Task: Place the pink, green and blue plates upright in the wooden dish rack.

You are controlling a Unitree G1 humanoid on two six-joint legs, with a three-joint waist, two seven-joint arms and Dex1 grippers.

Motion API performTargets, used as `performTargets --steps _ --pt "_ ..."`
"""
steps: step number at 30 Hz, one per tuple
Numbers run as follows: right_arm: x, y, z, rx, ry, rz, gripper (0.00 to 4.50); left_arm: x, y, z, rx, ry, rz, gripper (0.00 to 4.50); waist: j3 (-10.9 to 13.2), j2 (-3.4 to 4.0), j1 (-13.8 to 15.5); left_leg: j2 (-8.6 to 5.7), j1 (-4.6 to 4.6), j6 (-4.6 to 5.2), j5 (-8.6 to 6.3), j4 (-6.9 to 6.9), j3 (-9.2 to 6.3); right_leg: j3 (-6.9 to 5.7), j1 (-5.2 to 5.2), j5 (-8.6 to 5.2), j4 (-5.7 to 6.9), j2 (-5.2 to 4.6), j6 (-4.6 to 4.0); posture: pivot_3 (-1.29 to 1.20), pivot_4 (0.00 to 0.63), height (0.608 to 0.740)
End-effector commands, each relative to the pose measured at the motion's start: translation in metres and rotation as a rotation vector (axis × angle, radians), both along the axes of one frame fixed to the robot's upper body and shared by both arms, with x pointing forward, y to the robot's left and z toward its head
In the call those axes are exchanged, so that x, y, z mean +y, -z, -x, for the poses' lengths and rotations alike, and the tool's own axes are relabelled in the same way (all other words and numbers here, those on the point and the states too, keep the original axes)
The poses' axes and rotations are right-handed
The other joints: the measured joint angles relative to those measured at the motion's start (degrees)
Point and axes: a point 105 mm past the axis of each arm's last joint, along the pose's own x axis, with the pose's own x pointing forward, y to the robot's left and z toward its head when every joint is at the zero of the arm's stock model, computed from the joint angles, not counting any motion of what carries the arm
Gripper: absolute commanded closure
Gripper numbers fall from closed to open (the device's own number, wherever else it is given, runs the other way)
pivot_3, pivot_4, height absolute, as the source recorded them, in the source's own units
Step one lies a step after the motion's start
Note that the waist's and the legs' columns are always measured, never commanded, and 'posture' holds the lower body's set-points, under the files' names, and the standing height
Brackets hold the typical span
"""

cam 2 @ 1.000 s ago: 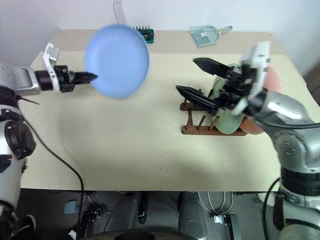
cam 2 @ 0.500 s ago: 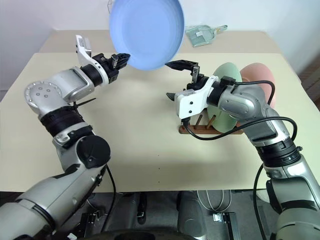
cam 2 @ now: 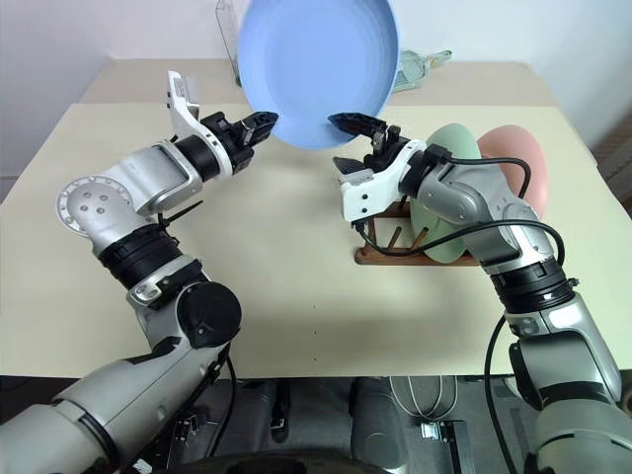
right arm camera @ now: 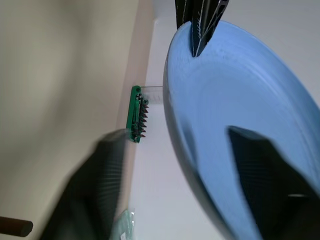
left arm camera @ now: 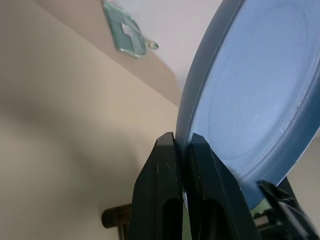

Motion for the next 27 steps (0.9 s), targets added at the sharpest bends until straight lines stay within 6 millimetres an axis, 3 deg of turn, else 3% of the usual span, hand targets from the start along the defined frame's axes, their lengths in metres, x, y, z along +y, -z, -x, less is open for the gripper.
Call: performTargets --steps 1,3,12,15,18,21,22,27 --pt "0.000 -0.022 0.001 -0.077 0.002 -0.036 3.41 -0.008 -0.015 0.008 -0.073 0.027 -0.003 4.50 0.00 0.00 -0.03 0.00 0.00 0.00 0.00 0.00 0.00 0.00 0.00 0.00 0.00 0.00 0.00 0.00 0.150 0.740" --pt "0.001 -0.025 0.001 -0.086 0.005 -0.042 4.41 -0.009 -0.015 0.008 -0.076 0.028 -0.007 4.50 0.00 -0.01 -0.05 0.00 0.00 0.00 0.00 0.00 -0.01 0.00 0.00 0.00 0.00 0.01 0.00 0.00 0.150 0.740" --pt "-0.001 -0.028 -0.001 -0.097 0.016 -0.048 4.47 -0.011 -0.028 0.011 -0.210 0.024 -0.021 4.50 0.00 -0.01 -0.05 0.00 0.03 -0.03 0.02 -0.02 0.00 0.01 0.00 0.00 0.01 0.02 -0.01 0.00 0.150 0.740" --pt "-0.003 -0.029 -0.001 -0.103 0.022 -0.045 4.50 -0.012 -0.031 0.014 -0.241 0.052 0.008 3.47 0.00 0.00 0.04 0.00 0.02 -0.03 0.02 -0.01 0.00 0.01 0.01 0.01 0.00 0.02 -0.02 0.00 0.150 0.740" --pt "-0.002 -0.034 -0.002 -0.121 0.023 -0.050 4.50 -0.009 -0.041 0.020 -0.302 0.092 0.079 1.97 0.00 0.00 -0.04 0.00 0.02 -0.03 0.02 -0.01 -0.01 0.01 0.01 0.01 0.00 0.01 -0.02 0.00 0.150 0.740" --pt "-0.004 -0.042 -0.002 -0.153 0.031 -0.066 4.50 0.013 -0.051 0.023 -0.387 0.088 0.161 0.36 0.00 0.00 -0.28 0.01 0.03 -0.03 0.02 -0.02 -0.01 0.01 0.01 0.00 0.00 0.02 -0.02 0.00 0.150 0.740" --pt "-0.004 -0.044 -0.002 -0.162 0.034 -0.071 4.50 0.019 -0.053 0.025 -0.408 0.098 0.184 0.08 0.00 0.00 -0.38 0.02 0.05 -0.03 0.02 -0.03 -0.01 0.01 0.01 0.00 0.01 0.03 -0.02 0.00 0.150 0.740" --pt "-0.011 -0.074 0.002 -0.216 0.025 -0.231 4.50 0.049 -0.052 0.042 -0.525 0.195 0.125 0.08 0.00 0.01 -0.39 0.03 0.08 -0.04 0.02 -0.06 0.02 0.02 0.01 0.00 0.02 0.03 -0.03 0.00 0.150 0.740"
